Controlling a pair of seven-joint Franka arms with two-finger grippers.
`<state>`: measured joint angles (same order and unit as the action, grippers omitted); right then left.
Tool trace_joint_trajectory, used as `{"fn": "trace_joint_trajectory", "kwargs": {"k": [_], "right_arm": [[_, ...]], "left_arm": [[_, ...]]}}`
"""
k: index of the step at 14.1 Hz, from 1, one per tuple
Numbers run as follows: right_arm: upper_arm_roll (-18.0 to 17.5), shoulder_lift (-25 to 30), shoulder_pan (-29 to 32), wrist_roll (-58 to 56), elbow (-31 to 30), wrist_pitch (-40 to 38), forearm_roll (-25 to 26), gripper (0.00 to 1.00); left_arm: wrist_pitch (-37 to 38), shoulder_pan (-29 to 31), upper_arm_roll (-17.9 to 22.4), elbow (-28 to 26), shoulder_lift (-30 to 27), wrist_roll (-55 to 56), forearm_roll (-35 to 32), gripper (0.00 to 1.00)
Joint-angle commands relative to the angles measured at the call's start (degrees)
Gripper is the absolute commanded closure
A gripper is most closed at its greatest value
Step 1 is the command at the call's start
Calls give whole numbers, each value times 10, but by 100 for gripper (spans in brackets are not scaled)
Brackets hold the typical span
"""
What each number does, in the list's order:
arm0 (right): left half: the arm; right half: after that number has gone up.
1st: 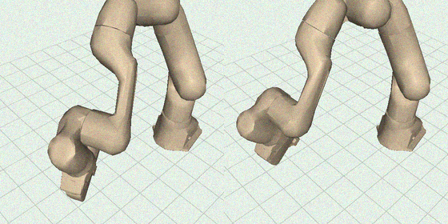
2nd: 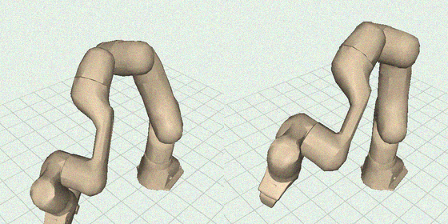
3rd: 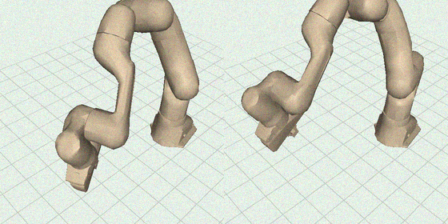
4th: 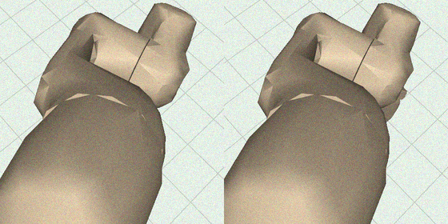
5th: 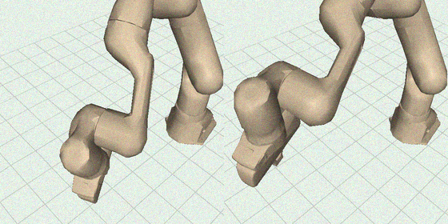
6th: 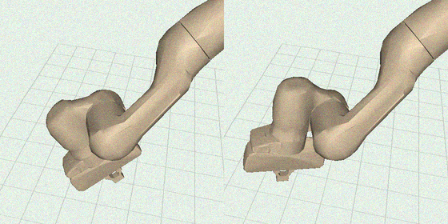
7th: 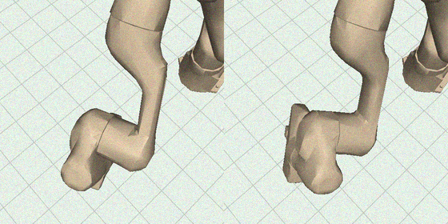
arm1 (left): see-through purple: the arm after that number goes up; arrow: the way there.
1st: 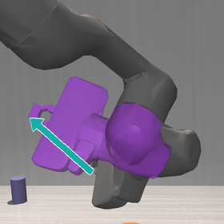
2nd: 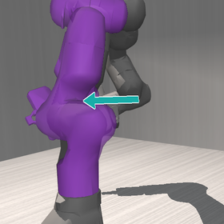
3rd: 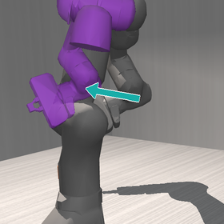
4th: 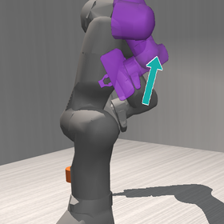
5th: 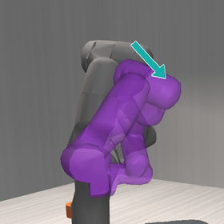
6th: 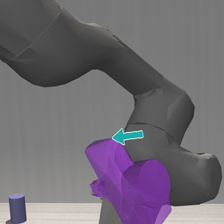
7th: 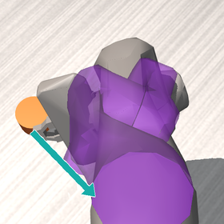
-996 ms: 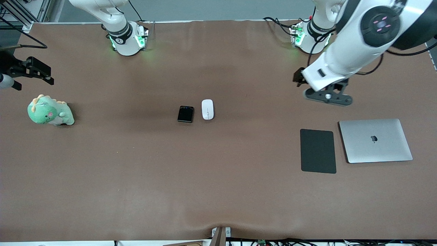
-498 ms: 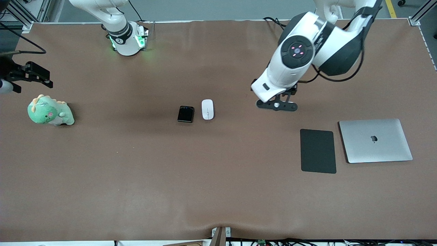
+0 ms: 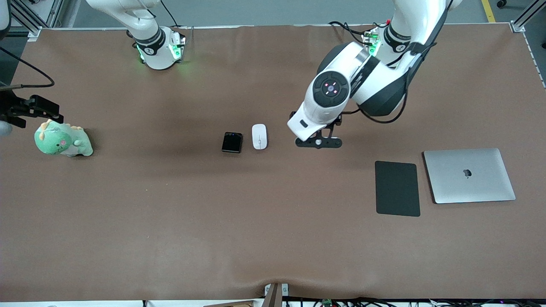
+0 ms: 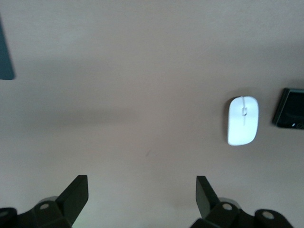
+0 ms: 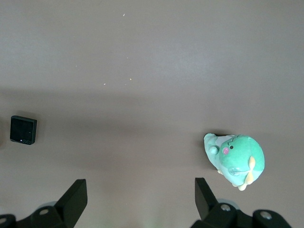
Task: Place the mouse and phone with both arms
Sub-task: 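Move the left gripper over the white mouse while the right gripper reaches the phone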
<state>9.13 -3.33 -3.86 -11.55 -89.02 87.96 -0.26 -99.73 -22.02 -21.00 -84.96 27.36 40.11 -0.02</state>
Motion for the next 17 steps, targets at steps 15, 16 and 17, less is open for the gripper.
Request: {"fn": "trace_joint_trajectory", "kwargs": {"k": [15,16,17], "right_arm": [[11,-46,-8,-3,11,-15,-11,0],[11,-48,-6,-3,10,-18,-12,0],[11,-48,-6,-2,10,-36,-12,0]], "left_arm": [[-307,-145,32,32,185,283,-123,0],[-308,-156,37,32,189,291,-123,0],[-308,-161,37,32,193,293,-123,0]]}}
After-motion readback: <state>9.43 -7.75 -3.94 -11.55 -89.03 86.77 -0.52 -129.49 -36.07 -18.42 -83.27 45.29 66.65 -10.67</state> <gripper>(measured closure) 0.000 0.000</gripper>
